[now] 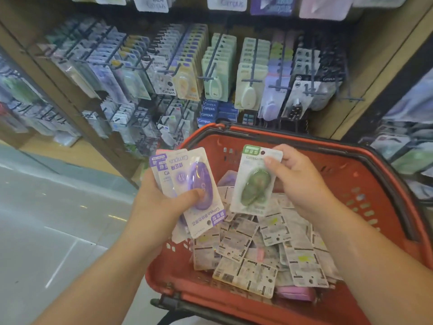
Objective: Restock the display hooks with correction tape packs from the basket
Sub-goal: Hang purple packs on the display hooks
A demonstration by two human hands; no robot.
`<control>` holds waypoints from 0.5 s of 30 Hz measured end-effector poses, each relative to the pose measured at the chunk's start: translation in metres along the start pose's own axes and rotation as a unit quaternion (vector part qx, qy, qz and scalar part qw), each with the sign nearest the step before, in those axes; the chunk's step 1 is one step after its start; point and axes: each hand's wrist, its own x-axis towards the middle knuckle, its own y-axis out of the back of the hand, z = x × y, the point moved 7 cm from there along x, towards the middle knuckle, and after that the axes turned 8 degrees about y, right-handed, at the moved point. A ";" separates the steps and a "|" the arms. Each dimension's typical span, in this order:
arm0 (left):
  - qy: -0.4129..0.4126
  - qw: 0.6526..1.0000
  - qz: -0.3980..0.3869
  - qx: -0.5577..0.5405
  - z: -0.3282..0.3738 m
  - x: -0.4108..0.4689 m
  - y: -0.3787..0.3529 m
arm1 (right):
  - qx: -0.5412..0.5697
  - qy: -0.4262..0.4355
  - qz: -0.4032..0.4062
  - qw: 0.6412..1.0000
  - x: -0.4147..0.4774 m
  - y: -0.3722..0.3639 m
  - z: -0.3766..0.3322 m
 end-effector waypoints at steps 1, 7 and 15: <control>-0.003 1.000 -0.013 0.003 0.001 0.000 -0.011 | 0.040 -0.003 0.015 0.999 -0.008 0.005 -0.009; 0.020 0.987 -0.156 -0.032 0.000 -0.013 -0.081 | 0.065 -0.002 0.038 0.997 -0.036 0.008 -0.019; 0.033 0.974 -0.219 -0.045 -0.007 -0.023 -0.101 | 0.010 0.033 0.068 0.997 -0.037 -0.001 -0.025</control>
